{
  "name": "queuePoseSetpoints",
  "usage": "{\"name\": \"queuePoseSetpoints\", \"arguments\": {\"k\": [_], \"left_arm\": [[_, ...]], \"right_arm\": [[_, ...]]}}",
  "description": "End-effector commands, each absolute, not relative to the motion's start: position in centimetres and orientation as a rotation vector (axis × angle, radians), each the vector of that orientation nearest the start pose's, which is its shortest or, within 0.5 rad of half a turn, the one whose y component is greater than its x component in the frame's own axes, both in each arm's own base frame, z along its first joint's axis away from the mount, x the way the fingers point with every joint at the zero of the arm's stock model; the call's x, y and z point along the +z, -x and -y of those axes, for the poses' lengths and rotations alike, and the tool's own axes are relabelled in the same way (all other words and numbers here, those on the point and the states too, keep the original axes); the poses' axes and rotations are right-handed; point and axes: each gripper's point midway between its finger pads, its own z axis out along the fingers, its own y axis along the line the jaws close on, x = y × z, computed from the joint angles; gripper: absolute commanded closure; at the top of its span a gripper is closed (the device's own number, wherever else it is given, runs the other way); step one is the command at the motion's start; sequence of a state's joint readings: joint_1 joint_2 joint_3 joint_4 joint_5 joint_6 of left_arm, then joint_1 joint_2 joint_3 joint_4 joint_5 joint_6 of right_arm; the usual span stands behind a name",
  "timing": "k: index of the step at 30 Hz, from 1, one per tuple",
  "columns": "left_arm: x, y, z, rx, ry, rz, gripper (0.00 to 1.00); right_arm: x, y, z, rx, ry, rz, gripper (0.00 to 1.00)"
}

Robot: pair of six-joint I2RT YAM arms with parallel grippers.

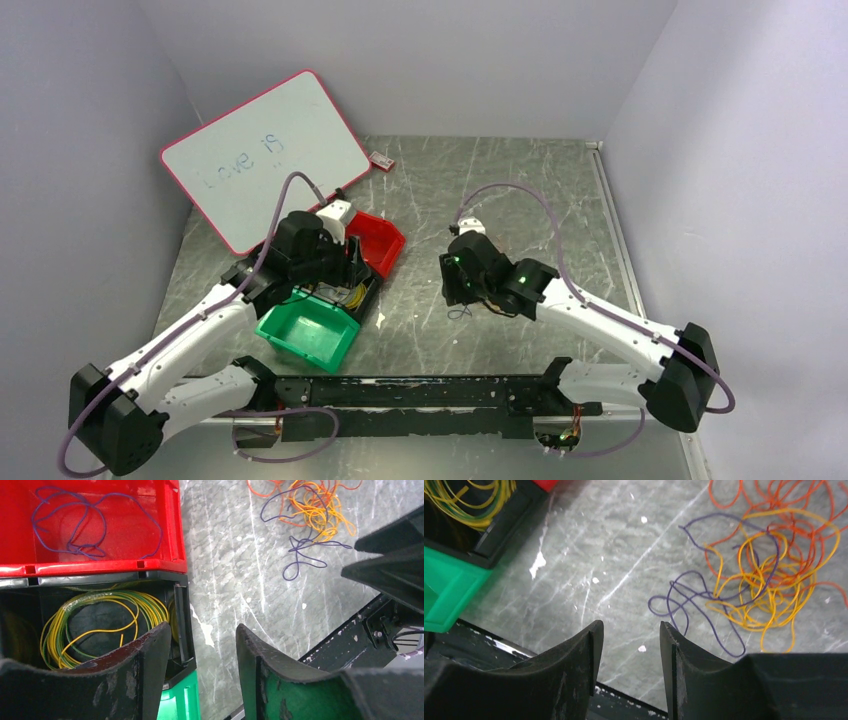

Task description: Untangle the cables

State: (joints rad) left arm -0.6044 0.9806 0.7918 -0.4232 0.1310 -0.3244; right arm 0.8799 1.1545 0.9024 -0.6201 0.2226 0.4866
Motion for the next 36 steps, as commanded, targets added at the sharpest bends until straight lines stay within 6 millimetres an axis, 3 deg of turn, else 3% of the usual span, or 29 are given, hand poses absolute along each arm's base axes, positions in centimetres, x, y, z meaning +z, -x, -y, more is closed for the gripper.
{"name": "queuePoseSetpoints", "arguments": {"k": [1, 8, 18, 22, 26, 29, 32, 36], "left_arm": [[17.3, -23.8, 20.9, -0.666, -0.348, -2.194, 0.45], [17.5, -23.7, 20.9, -0.666, -0.35, -2.188, 0.44], [17.2, -23.3, 20.8, -0.681, -0.313, -2.213, 0.44], [17.3, -23.3, 20.7, -0.674, -0.313, -2.211, 0.44], [17.4, -23.3, 20.6, -0.674, -0.308, -2.208, 0.45], [17.6, -23.2, 20.8, -0.692, -0.313, -2.193, 0.45], [19.2, -23.0, 21.6, -0.768, -0.336, -2.116, 0.45], [22.7, -22.7, 22.9, -0.882, -0.393, -1.954, 0.43]], "right_arm": [[11.0, -18.0, -20.4, 0.328, 0.347, -2.524, 0.51], [7.9, -18.1, -18.6, 0.197, 0.327, -2.551, 0.51], [5.5, -19.8, -18.5, 0.113, 0.335, -2.503, 0.53], [4.8, -20.5, -18.5, 0.088, 0.338, -2.48, 0.59], [4.5, -20.8, -18.7, 0.083, 0.34, -2.473, 0.72], [5.7, -21.0, -19.1, 0.123, 0.325, -2.442, 0.86], [9.0, -21.5, -19.6, 0.221, 0.265, -2.354, 0.99], [14.1, -21.9, -20.2, 0.348, 0.218, -2.234, 1.0]]}}
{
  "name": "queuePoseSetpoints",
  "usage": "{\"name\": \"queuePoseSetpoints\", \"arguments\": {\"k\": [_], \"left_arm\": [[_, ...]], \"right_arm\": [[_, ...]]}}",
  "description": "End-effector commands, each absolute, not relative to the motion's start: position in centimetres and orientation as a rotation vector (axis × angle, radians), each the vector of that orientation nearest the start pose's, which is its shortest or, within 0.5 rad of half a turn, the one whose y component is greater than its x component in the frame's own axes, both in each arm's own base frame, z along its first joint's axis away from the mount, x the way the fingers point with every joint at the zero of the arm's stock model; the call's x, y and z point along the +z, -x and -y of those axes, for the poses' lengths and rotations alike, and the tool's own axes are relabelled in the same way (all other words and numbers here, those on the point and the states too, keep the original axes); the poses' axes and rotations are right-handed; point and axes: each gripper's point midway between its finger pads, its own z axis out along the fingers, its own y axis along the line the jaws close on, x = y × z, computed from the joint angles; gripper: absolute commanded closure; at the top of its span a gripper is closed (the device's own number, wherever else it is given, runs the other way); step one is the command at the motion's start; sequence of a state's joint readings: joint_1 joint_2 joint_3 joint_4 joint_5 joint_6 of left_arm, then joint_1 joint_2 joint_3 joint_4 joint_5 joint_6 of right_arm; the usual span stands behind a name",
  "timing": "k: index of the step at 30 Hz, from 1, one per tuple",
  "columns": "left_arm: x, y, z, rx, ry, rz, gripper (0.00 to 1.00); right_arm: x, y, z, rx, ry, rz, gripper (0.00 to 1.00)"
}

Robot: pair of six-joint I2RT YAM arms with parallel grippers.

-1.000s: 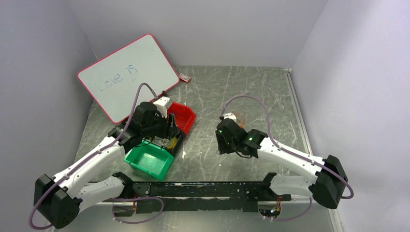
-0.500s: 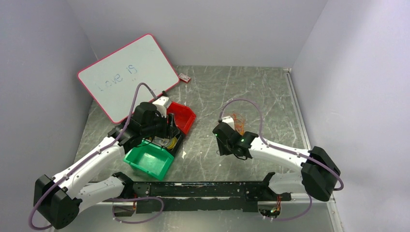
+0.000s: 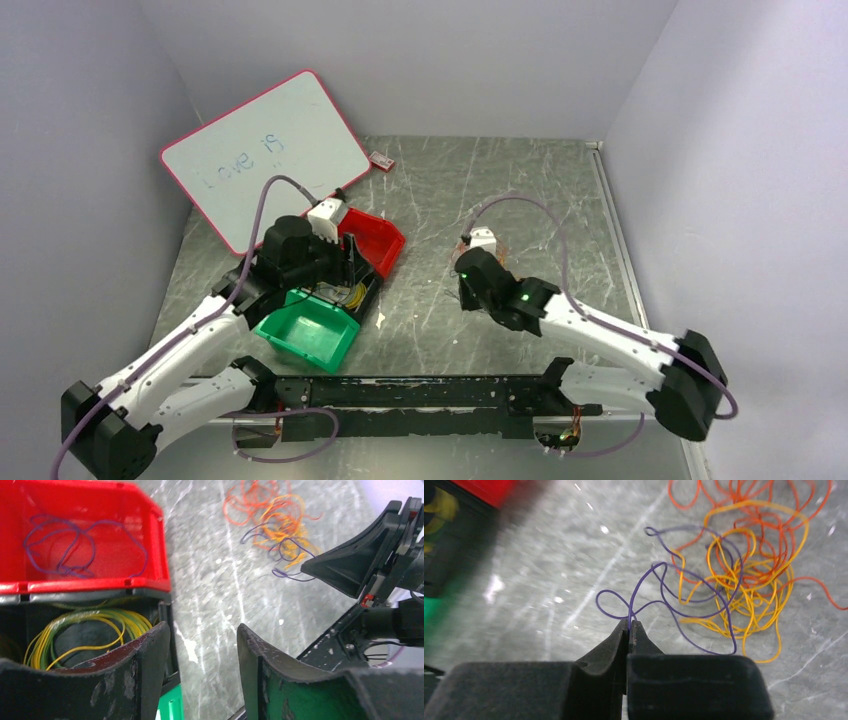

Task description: Untangle the cables

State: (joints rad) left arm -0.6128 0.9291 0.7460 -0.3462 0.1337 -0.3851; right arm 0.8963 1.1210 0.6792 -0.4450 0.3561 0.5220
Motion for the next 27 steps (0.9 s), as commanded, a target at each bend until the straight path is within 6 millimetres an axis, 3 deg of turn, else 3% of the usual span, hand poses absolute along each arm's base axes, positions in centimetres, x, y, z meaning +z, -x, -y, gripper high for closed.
{"name": "queuePoseSetpoints", "arguments": {"k": [1, 6, 11, 13, 17, 27], "left_arm": [[23.6, -22.7, 23.3, -0.904, -0.412, -1.917, 0.42], [28.0, -23.0, 25.2, -0.974, -0.535, -1.726, 0.39], [30.9, -24.3, 27.4, -1.036, -0.589, -1.585, 0.35], [31.8, -24.5, 28.4, -1.063, -0.601, -1.538, 0.33], [32.6, -24.9, 30.7, -1.096, -0.612, -1.471, 0.29], [32.5, -24.7, 37.2, -1.195, -0.624, -1.358, 0.25]], "right_arm": [[15.1, -21.9, -20.3, 0.373, 0.211, -2.215, 1.0], [20.2, -22.1, -20.4, 0.448, 0.189, -2.163, 1.0], [25.3, -22.5, -19.5, 0.492, 0.125, -2.106, 1.0], [26.4, -22.9, -18.6, 0.476, 0.084, -2.084, 1.0], [28.6, -23.9, -17.6, 0.503, 0.007, -2.027, 1.0], [34.9, -25.3, -18.8, 0.725, -0.161, -1.817, 1.0]]}}
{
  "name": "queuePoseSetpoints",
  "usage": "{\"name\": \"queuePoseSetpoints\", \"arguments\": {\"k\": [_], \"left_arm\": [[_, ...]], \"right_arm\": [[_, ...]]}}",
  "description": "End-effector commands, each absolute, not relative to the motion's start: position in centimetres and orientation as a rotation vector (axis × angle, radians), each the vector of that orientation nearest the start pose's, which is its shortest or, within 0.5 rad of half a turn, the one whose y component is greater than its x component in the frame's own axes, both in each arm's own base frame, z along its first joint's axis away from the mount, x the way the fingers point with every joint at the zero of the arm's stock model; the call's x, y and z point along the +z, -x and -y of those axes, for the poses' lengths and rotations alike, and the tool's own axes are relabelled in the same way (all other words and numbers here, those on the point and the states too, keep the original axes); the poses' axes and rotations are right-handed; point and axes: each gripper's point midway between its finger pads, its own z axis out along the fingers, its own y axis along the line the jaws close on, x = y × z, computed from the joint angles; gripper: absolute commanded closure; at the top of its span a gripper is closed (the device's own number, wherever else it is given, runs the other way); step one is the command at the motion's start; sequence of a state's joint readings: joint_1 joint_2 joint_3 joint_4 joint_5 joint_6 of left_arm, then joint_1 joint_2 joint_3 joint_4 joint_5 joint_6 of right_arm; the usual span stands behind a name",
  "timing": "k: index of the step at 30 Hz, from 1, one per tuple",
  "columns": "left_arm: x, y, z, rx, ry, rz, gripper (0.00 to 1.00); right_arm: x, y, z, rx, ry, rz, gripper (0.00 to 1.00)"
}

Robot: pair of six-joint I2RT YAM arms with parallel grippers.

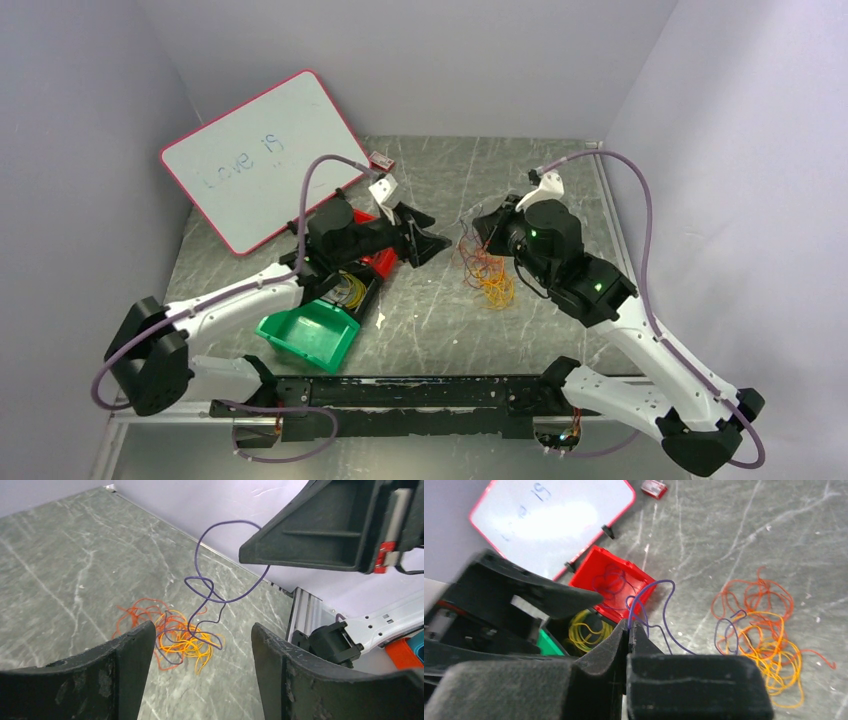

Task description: Untangle the cables

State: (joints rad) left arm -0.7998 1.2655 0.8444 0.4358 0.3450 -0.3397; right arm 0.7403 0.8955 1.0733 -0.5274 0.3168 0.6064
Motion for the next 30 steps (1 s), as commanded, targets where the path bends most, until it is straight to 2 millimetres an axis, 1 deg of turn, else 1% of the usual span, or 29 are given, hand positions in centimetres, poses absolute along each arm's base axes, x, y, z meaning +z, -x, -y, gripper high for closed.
{"name": "queuePoseSetpoints", "arguments": {"k": [1, 7, 13, 16, 18, 21, 22, 25, 30], "left_arm": [[32.4, -24.7, 37.6, -1.201, -0.629, -1.352, 0.25], [31.9, -24.8, 39.8, -1.222, -0.638, -1.337, 0.23], [31.7, -24.3, 41.6, -1.33, -0.606, -1.327, 0.24], [30.6, -24.6, 42.4, -1.334, -0.6, -1.353, 0.28], [29.4, -24.9, 42.8, -1.34, -0.598, -1.378, 0.31], [27.4, -25.1, 43.5, -1.368, -0.595, -1.418, 0.31], [27.1, -25.0, 43.9, -1.387, -0.595, -1.42, 0.31], [27.0, -24.9, 44.8, -1.457, -0.592, -1.397, 0.29], [27.8, -24.8, 46.1, -1.531, -0.589, -1.349, 0.28]], "right_arm": [[35.3, -25.3, -18.9, 0.733, -0.161, -1.808, 1.0], [36.4, -25.2, -19.4, 0.771, -0.148, -1.79, 1.0], [37.3, -25.0, -19.9, 0.821, -0.151, -1.767, 1.0], [38.2, -24.8, -20.0, 0.852, -0.151, -1.745, 1.0], [39.1, -24.5, -20.0, 0.874, -0.15, -1.721, 1.0], [40.8, -24.1, -20.1, 0.914, -0.14, -1.682, 1.0], [41.2, -24.0, -20.2, 0.928, -0.138, -1.672, 1.0], [42.0, -23.8, -20.5, 0.961, -0.131, -1.652, 1.0], [42.4, -23.6, -20.8, 1.003, -0.134, -1.638, 1.0]]}}
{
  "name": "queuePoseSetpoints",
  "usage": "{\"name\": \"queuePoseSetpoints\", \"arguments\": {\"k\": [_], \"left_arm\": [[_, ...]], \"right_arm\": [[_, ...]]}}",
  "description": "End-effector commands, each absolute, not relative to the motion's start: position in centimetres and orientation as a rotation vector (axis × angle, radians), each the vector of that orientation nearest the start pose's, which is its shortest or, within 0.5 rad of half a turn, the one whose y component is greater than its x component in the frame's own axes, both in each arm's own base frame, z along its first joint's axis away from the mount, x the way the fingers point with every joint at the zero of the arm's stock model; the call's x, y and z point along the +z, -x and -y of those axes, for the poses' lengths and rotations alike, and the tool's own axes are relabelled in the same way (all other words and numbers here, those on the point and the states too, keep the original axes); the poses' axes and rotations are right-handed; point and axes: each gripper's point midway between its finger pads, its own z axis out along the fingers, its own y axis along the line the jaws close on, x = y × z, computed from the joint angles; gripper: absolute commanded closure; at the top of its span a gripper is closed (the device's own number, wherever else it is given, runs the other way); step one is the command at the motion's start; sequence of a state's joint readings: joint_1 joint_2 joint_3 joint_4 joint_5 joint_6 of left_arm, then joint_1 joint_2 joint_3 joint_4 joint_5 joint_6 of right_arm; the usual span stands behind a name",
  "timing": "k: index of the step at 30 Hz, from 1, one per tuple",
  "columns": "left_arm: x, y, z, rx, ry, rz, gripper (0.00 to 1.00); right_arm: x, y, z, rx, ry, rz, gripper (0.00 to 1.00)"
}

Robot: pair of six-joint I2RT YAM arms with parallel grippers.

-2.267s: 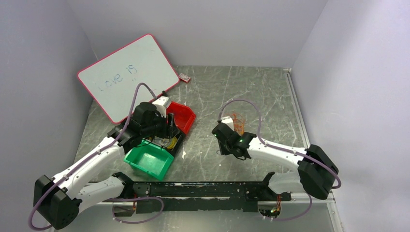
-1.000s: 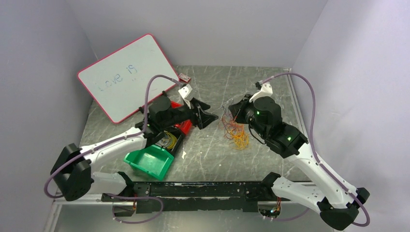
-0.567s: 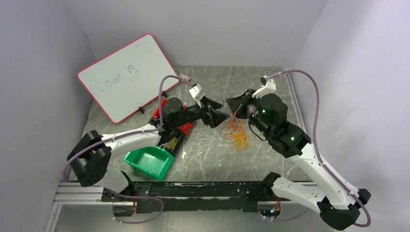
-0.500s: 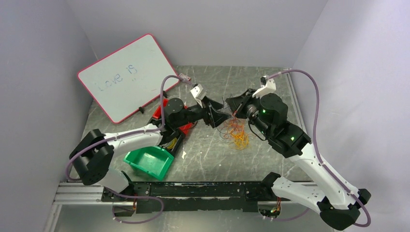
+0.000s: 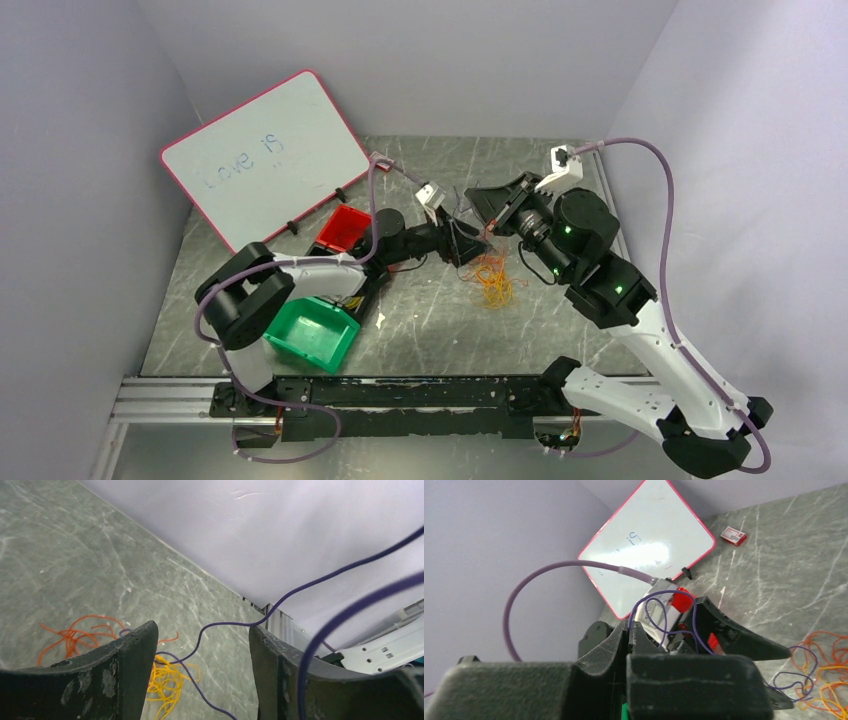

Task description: Untangle the cables

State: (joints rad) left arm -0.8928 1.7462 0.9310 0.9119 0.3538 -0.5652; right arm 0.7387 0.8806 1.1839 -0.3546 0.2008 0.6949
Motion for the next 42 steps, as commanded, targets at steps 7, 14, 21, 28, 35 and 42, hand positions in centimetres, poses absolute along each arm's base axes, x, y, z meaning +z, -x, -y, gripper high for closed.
{"name": "queuePoseSetpoints", "arguments": {"k": [7, 14, 21, 28, 35, 42], "left_arm": [[26.7, -24.4, 47.6, -1.561, -0.615, -1.362, 0.35], [22.4, -23.7, 49.0, -1.561, -0.64, -1.459, 0.4], [18.2, -23.4, 50.1, -1.571, -0.647, -1.562, 0.51], [14.7, -23.3, 50.5, -1.572, -0.651, -1.649, 0.63], [13.2, -22.9, 50.0, -1.57, -0.647, -1.692, 0.64], [12.4, -22.7, 49.2, -1.544, -0.645, -1.721, 0.59]], "right_arm": [[44.2, -23.2, -20.6, 1.038, -0.137, -1.579, 1.0], [47.0, -22.8, -20.9, 1.096, -0.113, -1.496, 1.0], [50.0, -22.1, -21.0, 1.145, -0.082, -1.413, 1.0], [53.6, -21.3, -20.3, 1.15, -0.053, -1.325, 1.0], [57.8, -20.7, -17.4, 1.045, -0.069, -1.213, 1.0], [61.1, -19.7, -13.8, 0.941, -0.115, -1.106, 1.0]]}}
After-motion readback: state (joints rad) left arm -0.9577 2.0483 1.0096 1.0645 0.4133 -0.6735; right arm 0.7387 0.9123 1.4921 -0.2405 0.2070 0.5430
